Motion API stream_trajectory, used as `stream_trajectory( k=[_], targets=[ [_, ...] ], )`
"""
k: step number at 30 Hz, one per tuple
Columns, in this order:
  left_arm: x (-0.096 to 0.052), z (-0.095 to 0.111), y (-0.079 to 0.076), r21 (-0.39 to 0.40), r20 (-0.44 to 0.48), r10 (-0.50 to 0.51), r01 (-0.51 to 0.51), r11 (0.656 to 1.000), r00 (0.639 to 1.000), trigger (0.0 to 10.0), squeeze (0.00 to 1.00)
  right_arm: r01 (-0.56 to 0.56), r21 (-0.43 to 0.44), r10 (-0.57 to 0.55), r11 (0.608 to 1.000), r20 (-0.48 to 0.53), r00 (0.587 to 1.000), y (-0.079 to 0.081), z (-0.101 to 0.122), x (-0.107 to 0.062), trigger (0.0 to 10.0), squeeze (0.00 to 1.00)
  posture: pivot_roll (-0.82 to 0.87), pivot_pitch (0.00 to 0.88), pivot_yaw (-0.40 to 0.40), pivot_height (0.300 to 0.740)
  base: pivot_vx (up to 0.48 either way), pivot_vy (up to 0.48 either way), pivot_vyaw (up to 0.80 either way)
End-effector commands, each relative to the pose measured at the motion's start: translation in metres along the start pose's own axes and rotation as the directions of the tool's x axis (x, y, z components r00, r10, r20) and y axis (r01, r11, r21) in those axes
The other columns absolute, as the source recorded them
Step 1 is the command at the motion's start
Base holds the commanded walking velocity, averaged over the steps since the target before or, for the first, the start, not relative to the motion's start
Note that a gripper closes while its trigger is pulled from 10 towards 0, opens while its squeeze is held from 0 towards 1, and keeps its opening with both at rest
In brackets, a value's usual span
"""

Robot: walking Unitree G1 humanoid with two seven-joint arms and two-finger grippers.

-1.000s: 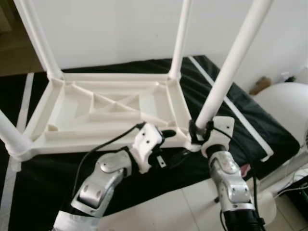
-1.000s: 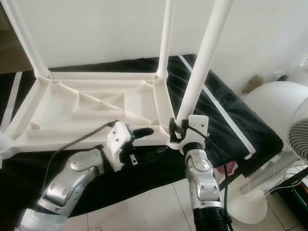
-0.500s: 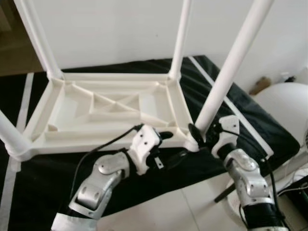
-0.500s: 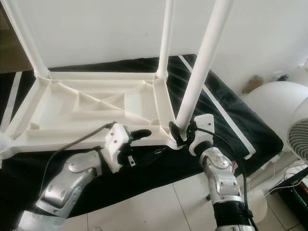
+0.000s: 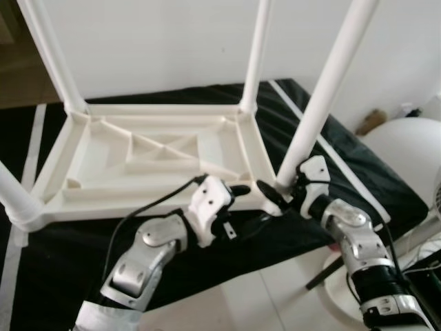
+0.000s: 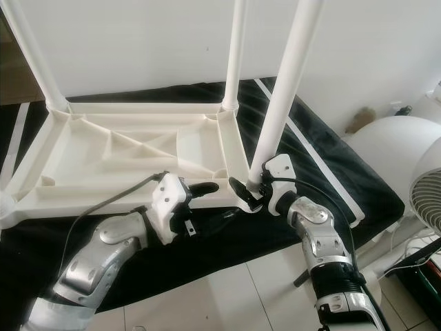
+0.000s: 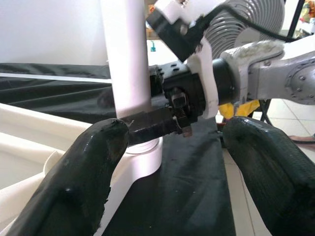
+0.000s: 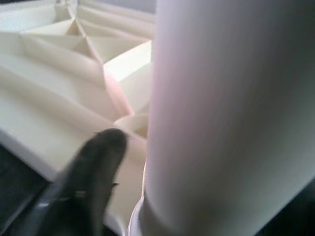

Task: Building children table

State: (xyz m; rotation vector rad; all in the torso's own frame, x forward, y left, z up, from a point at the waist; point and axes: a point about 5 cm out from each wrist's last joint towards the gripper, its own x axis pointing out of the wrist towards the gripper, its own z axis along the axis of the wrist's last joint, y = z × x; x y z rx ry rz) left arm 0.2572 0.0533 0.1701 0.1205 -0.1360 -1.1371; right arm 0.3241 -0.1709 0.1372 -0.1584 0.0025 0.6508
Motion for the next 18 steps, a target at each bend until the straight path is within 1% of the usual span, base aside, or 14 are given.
stream_trajectory(
  k=[1,5,6,7,8,11,16,17,18],
  targets=[
    [0.000,-0.001,0.002,0.010,-0.011,0.027,-0.027,1.000,1.000,10.0,0.00,-0.024,-0.012,0.023,1.000,-0.014,1.000,0.000,-0.002,0.001,0.0,0.00,-0.01,0.029,-0.058,0.740,0.000,0.000,0.00],
    [-0.001,-0.002,0.002,0.021,-0.017,0.034,-0.033,0.999,0.999,10.0,0.00,-0.017,-0.027,0.016,0.999,-0.047,0.999,-0.004,-0.007,-0.002,0.0,0.00,-0.01,0.027,-0.059,0.740,0.000,0.000,0.00],
    [-0.002,-0.002,0.004,0.023,-0.018,0.042,-0.041,0.999,0.999,10.0,0.00,-0.018,-0.029,0.017,0.999,-0.054,0.998,-0.005,-0.008,-0.002,3.7,0.00,-0.01,0.027,-0.059,0.740,0.000,0.000,0.00],
    [-0.002,-0.002,0.006,0.030,-0.022,0.052,-0.052,0.998,0.998,10.0,0.00,-0.015,-0.021,0.014,1.000,-0.055,0.998,-0.005,-0.009,-0.003,8.9,0.00,-0.01,0.022,-0.060,0.740,0.000,0.000,0.00],
    [-0.003,-0.002,0.008,0.032,-0.024,0.058,-0.058,0.998,0.998,10.0,0.00,-0.015,-0.017,0.014,1.000,-0.054,0.998,-0.006,-0.009,-0.003,10.0,0.00,-0.01,0.022,-0.060,0.740,0.000,0.000,0.00],
    [-0.003,-0.002,0.009,0.035,-0.026,0.057,-0.056,0.998,0.998,10.0,0.00,-0.007,-0.012,0.006,1.000,-0.052,0.999,-0.007,-0.010,-0.004,10.0,0.00,-0.01,0.018,-0.058,0.740,0.000,0.000,0.00],
    [-0.002,-0.001,0.006,0.026,-0.014,0.042,-0.041,0.999,0.999,10.0,0.00,0.064,-0.009,-0.064,0.998,-0.033,0.997,-0.010,-0.010,-0.008,10.0,0.00,-0.01,0.013,-0.058,0.740,0.000,0.000,0.00],
    [-0.002,-0.001,0.006,0.026,-0.014,0.042,-0.041,0.999,0.999,10.0,0.00,0.064,-0.009,-0.064,0.998,-0.033,0.997,-0.010,-0.010,-0.008,10.0,0.00,-0.01,0.013,-0.058,0.740,0.000,0.000,0.00],
    [-0.002,-0.002,0.005,0.025,-0.014,0.041,-0.040,0.999,0.999,10.0,0.00,0.128,0.005,-0.127,0.992,-0.039,0.991,-0.012,-0.011,-0.008,10.0,0.00,-0.02,0.013,-0.056,0.740,0.000,0.000,0.00]
  ],
)
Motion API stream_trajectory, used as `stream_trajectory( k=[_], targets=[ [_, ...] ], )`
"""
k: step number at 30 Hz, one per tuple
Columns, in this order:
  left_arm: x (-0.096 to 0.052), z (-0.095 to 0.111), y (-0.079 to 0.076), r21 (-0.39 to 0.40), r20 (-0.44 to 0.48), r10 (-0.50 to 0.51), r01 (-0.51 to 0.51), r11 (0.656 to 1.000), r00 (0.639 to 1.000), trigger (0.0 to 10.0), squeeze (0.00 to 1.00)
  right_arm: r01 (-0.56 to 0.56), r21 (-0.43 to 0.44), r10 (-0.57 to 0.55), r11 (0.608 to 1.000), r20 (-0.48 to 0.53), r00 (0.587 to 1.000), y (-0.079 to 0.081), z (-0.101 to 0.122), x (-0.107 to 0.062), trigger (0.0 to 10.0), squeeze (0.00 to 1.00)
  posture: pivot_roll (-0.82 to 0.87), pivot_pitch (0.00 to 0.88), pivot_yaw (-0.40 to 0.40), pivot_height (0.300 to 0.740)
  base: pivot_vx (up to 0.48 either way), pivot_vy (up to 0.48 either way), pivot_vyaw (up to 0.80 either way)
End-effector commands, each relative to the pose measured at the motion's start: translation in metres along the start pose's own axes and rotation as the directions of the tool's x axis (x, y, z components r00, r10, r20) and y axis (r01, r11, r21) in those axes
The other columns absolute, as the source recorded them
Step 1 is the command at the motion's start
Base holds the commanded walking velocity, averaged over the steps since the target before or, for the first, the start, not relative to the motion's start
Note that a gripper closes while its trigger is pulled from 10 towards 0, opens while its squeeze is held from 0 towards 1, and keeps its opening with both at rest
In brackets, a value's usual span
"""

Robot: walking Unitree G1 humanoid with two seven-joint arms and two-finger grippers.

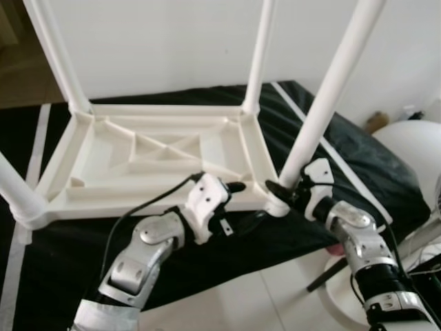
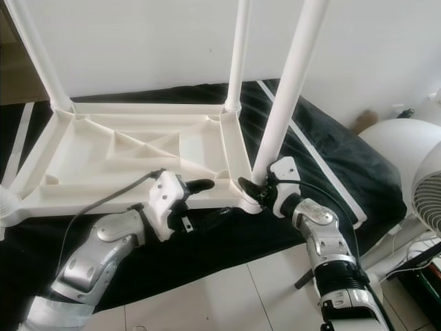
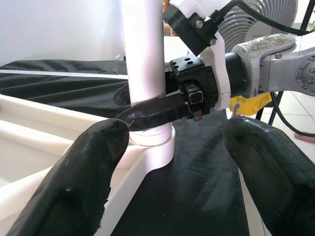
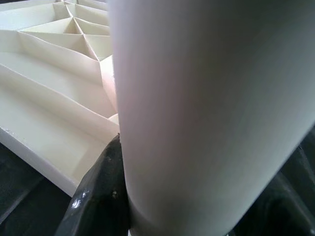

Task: Building children table

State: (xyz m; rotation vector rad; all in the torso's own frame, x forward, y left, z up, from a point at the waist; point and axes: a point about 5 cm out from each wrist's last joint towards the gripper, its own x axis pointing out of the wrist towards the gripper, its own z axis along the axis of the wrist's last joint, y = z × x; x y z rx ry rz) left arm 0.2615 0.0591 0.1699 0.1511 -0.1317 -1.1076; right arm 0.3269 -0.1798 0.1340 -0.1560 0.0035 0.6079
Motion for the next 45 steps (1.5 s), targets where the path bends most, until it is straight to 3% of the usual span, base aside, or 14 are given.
stream_trajectory(
  k=[1,7,14,19,20,23,24,26,29,30,40,41,45],
  targets=[
    [0.002,0.000,-0.001,0.001,0.006,0.014,-0.014,1.000,1.000,10.0,0.00,0.085,0.002,-0.085,0.996,-0.035,0.996,-0.004,-0.007,-0.005,10.0,0.00,-0.02,0.013,-0.056,0.740,0.000,0.000,0.00],
    [0.003,-0.003,-0.001,-0.001,0.004,0.025,-0.025,1.000,1.000,10.0,0.00,0.225,0.020,-0.222,0.974,-0.093,0.971,0.000,-0.015,-0.005,10.0,0.00,-0.03,0.010,-0.050,0.740,0.000,0.000,0.00],
    [0.004,-0.006,0.000,0.011,-0.004,0.042,-0.042,0.999,0.999,10.0,0.00,0.315,0.055,-0.309,0.947,-0.103,0.945,0.011,-0.018,-0.006,10.0,0.00,-0.04,0.007,-0.044,0.740,0.000,0.000,0.00],
    [0.005,-0.010,0.002,0.020,-0.017,0.053,-0.052,0.998,0.998,10.0,0.00,0.492,0.113,-0.477,0.863,-0.134,0.868,0.027,-0.020,-0.007,10.0,0.00,-0.04,0.007,-0.041,0.740,0.000,0.000,0.00],
    [0.005,-0.010,0.002,0.020,-0.017,0.053,-0.052,0.998,0.998,10.0,0.00,0.492,0.113,-0.477,0.863,-0.134,0.868,0.027,-0.020,-0.007,10.0,0.00,-0.04,0.007,-0.041,0.740,0.000,0.000,0.00],
    [0.005,-0.011,0.002,0.022,-0.020,0.057,-0.056,0.998,0.998,10.0,0.00,0.597,0.141,-0.575,0.790,-0.169,0.801,0.036,-0.022,-0.007,10.0,0.00,-0.05,0.004,-0.039,0.740,0.000,0.000,0.00],
    [0.005,-0.011,0.002,0.022,-0.020,0.057,-0.056,0.998,0.998,10.0,0.00,0.597,0.141,-0.575,0.790,-0.169,0.801,0.036,-0.022,-0.007,10.0,0.00,-0.05,0.004,-0.039,0.740,0.000,0.000,0.00],
    [0.005,-0.011,0.001,0.019,-0.019,0.059,-0.059,0.998,0.998,10.0,0.00,0.660,0.182,-0.638,0.729,-0.169,0.751,0.051,-0.018,-0.004,10.0,0.00,-0.04,0.002,-0.039,0.740,0.000,0.000,0.00],
    [0.005,-0.011,0.001,0.019,-0.019,0.058,-0.058,0.998,0.998,10.0,0.00,0.677,0.203,-0.655,0.707,-0.174,0.736,0.057,-0.017,-0.003,10.0,0.00,-0.04,0.000,-0.037,0.740,0.000,0.000,0.00],
    [0.004,-0.012,0.001,0.020,-0.023,0.056,-0.055,0.998,0.998,10.0,0.00,0.680,0.246,-0.655,0.691,-0.186,0.733,0.063,-0.016,0.000,10.0,0.00,-0.04,0.000,-0.033,0.740,0.000,0.000,0.00],
    [0.004,-0.013,-0.001,0.029,-0.026,0.030,-0.029,0.999,0.999,10.0,0.00,0.685,0.246,-0.668,0.686,-0.159,0.727,0.060,-0.009,-0.001,10.0,0.00,-0.04,0.000,-0.030,0.740,0.000,0.000,0.00],
    [0.005,-0.012,-0.001,0.034,-0.022,0.032,-0.032,0.999,0.999,10.0,0.00,0.677,0.244,-0.661,0.694,-0.154,0.734,0.060,-0.008,0.000,10.0,1.00,-0.04,0.000,-0.031,0.740,0.000,0.000,0.00],
    [0.004,-0.012,-0.003,0.023,-0.025,0.014,-0.014,1.000,1.000,10.0,0.00,0.652,0.228,-0.646,0.723,-0.111,0.755,0.063,-0.001,0.002,10.0,1.00,-0.04,0.000,-0.032,0.740,0.000,0.000,0.00]
  ],
)
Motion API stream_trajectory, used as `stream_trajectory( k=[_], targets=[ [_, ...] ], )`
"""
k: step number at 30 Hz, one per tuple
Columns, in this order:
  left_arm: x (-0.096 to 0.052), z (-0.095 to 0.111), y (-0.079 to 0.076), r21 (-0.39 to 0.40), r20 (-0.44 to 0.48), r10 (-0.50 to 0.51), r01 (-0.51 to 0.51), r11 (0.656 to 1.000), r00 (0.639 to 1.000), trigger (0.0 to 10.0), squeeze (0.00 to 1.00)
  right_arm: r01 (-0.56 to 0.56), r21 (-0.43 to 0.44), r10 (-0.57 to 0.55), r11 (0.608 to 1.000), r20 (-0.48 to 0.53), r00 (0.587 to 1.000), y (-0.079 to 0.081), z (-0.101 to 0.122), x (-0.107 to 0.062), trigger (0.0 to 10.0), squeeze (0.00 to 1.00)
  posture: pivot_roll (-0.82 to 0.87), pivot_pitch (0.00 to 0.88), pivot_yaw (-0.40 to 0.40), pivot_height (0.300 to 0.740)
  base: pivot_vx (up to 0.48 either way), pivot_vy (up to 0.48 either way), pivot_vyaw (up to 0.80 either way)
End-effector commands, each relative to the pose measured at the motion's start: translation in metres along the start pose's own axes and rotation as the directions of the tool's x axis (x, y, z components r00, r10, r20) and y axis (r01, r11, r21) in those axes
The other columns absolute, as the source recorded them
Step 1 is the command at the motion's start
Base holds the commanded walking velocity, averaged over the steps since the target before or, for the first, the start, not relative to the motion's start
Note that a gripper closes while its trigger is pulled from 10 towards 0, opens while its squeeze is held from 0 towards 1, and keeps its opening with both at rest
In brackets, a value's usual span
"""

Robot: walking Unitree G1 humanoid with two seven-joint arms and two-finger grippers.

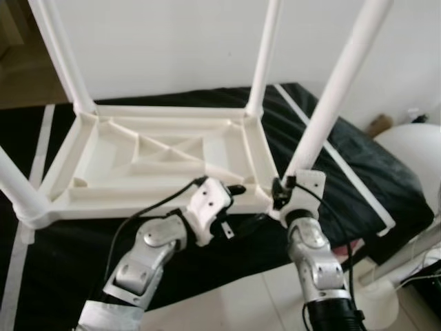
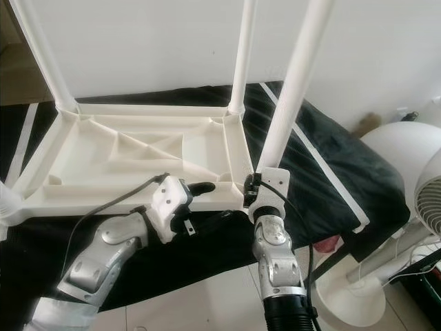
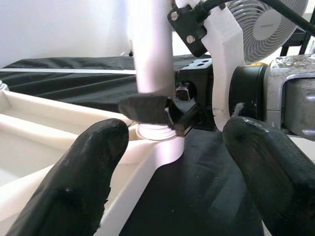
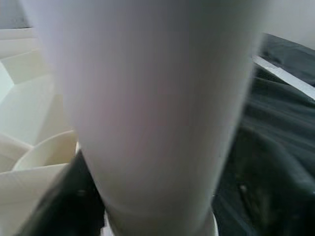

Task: Building children table

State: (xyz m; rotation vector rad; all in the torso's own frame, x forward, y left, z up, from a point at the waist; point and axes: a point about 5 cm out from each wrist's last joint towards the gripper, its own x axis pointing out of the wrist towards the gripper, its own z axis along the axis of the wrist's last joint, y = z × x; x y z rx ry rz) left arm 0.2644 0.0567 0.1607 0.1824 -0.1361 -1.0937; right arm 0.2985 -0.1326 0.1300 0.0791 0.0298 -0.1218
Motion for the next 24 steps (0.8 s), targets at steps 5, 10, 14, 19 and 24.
stream_trajectory(
  k=[5,10,14,19,24],
  targets=[
    [0.000,-0.004,-0.004,-0.003,-0.027,-0.016,0.016,1.000,1.000,10.0,0.00,-0.035,0.009,0.035,0.999,0.010,0.999,0.004,0.000,-0.005,10.0,0.73,-0.03,0.000,-0.034,0.740,0.000,0.000,0.00],
    [-0.001,-0.005,-0.005,-0.018,-0.036,-0.025,0.024,1.000,0.999,10.0,0.00,-0.052,0.036,0.051,0.998,0.024,0.998,-0.002,0.005,-0.004,10.0,0.00,-0.04,0.000,-0.033,0.740,0.000,0.000,0.00],
    [-0.001,-0.005,-0.007,-0.035,-0.035,-0.044,0.042,0.998,0.998,10.0,0.00,-0.040,0.029,0.039,0.999,0.026,0.999,-0.005,0.005,-0.003,10.0,0.00,-0.04,0.000,-0.032,0.740,0.000,0.000,0.00],
    [-0.001,-0.005,-0.008,-0.041,-0.038,-0.052,0.051,0.998,0.998,10.0,0.00,-0.017,0.031,0.017,0.999,0.017,1.000,-0.009,0.004,-0.003,10.0,0.00,-0.04,0.000,-0.033,0.740,0.000,0.000,0.00],
    [0.000,-0.004,-0.009,-0.050,-0.039,-0.057,0.055,0.997,0.998,10.0,0.00,-0.013,0.048,0.013,0.999,0.015,1.000,-0.012,0.004,-0.003,10.0,0.00,-0.04,0.000,-0.032,0.740,0.000,0.000,0.00]
  ],
)
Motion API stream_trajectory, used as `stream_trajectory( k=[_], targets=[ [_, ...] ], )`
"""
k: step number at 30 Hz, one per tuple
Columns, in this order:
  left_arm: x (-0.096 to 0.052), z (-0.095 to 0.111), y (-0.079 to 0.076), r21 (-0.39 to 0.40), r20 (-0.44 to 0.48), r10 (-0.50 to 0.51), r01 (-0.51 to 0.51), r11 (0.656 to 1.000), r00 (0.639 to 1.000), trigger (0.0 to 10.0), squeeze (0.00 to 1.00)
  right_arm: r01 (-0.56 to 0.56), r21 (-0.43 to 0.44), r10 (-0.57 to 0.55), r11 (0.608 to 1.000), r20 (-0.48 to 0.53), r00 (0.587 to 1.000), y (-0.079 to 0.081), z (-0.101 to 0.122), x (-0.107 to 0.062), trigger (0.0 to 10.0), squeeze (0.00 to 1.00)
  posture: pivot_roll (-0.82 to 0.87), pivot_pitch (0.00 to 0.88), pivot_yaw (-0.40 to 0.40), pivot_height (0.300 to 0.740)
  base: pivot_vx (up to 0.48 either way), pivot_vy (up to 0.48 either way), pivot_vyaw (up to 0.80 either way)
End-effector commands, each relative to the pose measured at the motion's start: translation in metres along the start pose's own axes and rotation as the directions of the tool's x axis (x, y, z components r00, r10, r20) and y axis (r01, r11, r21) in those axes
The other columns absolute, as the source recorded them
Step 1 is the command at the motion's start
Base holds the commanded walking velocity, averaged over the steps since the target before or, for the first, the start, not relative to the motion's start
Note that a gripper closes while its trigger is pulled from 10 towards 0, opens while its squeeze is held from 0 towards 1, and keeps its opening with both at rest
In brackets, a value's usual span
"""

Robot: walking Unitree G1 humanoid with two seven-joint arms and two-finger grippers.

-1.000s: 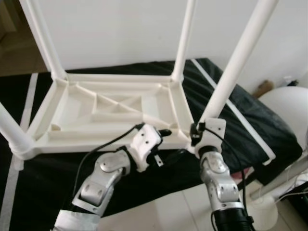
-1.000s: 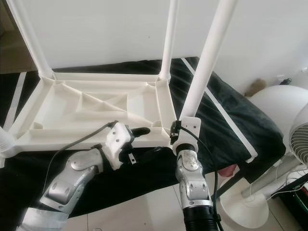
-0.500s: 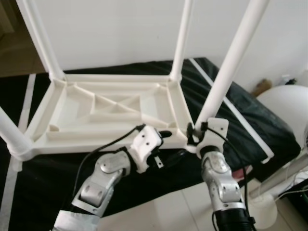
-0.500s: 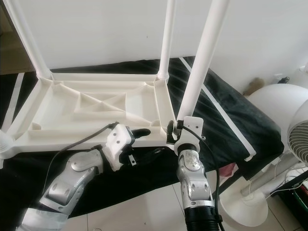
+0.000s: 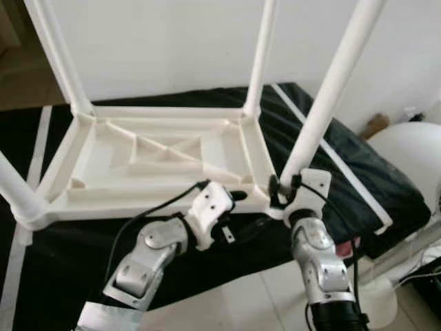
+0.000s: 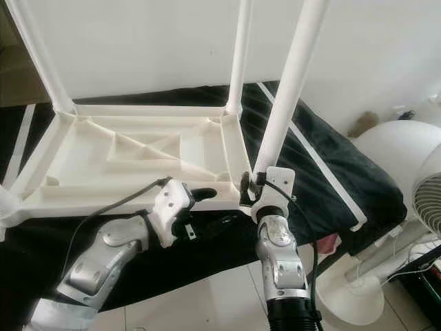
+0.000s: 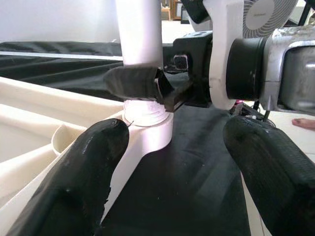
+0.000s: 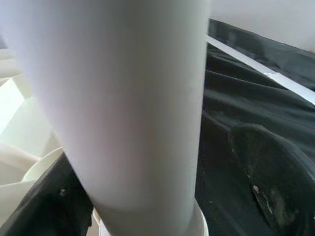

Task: Building children table

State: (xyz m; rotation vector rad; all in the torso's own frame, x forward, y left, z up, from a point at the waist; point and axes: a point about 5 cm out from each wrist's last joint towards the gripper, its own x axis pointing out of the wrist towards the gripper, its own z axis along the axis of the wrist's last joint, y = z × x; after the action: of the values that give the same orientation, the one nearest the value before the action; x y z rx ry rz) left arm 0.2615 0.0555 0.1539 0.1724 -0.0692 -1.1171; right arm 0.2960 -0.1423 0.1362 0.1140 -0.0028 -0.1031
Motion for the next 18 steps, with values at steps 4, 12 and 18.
stream_trajectory(
  k=[4,12,18],
  targets=[
    [0.000,0.002,-0.004,-0.012,0.003,-0.029,0.029,0.999,1.000,10.0,0.00,0.006,0.001,-0.006,1.000,-0.011,1.000,-0.005,-0.002,-0.002,10.0,0.00,-0.04,0.000,-0.033,0.740,0.000,0.000,0.00],
    [-0.001,0.002,-0.002,0.006,-0.011,-0.015,0.015,1.000,1.000,10.0,0.00,-0.098,-0.105,0.104,0.990,0.046,0.994,-0.010,0.000,-0.008,10.0,0.00,-0.04,0.000,-0.030,0.740,0.000,0.000,0.00],
    [-0.001,0.002,-0.001,0.018,-0.019,-0.015,0.015,1.000,1.000,10.0,0.00,-0.233,-0.099,0.238,0.967,0.038,0.970,-0.021,0.001,-0.006,10.0,0.00,-0.04,0.000,-0.025,0.740,0.000,0.000,0.00]
  ],
)
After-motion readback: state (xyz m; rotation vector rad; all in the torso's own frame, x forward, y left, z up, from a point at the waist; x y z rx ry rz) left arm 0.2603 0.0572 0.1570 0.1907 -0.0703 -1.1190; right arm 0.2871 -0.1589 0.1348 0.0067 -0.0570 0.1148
